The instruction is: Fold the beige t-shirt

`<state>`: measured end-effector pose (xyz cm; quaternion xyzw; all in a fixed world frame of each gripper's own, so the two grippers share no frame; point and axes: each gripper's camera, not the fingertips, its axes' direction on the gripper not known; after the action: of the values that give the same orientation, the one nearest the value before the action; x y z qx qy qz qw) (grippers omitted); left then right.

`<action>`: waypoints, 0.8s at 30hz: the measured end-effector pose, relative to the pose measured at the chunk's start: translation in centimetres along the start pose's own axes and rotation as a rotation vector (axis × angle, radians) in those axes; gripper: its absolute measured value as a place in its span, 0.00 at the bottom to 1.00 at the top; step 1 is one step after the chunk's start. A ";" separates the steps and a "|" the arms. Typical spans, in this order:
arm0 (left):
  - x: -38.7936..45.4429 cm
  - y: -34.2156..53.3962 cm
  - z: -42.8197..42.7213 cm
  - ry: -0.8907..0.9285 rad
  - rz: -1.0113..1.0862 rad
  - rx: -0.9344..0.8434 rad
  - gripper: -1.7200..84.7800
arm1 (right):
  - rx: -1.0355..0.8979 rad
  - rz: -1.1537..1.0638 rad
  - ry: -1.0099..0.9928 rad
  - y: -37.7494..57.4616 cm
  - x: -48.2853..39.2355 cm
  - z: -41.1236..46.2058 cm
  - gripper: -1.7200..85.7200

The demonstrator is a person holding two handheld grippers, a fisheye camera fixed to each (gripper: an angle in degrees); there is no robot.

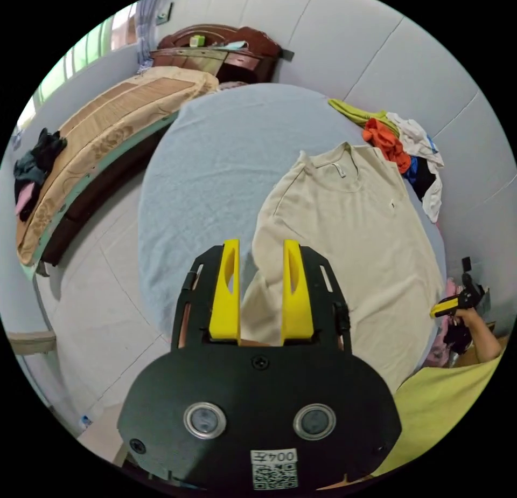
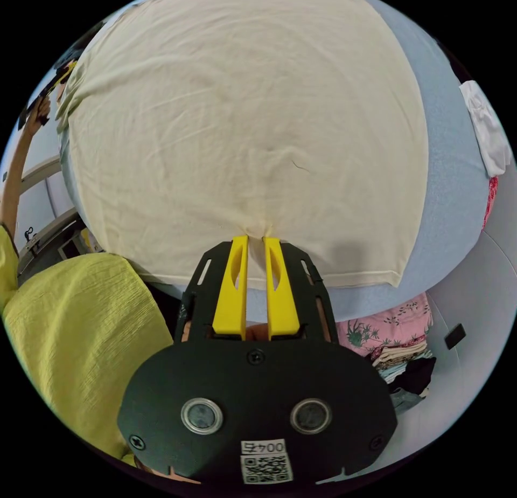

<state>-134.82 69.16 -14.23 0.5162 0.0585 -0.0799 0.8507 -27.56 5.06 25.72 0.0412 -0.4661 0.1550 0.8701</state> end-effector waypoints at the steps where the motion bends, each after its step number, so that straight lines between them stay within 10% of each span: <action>1: 0.0 -0.5 0.4 0.004 0.004 -0.013 0.15 | 0.000 0.002 0.001 0.0 0.0 -0.1 0.09; 10: 0.1 -3.4 0.2 -0.228 0.037 0.061 0.07 | -0.004 0.003 0.009 -0.2 -0.4 -0.6 0.09; 24: -8.1 11.6 -4.8 0.038 -0.031 0.052 0.12 | -0.003 -0.024 0.018 -0.6 -1.0 -1.7 0.09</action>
<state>-140.57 79.29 -4.86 0.5385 0.0803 -0.0847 0.8345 -26.56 4.66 23.95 0.0440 -0.4578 0.1443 0.8762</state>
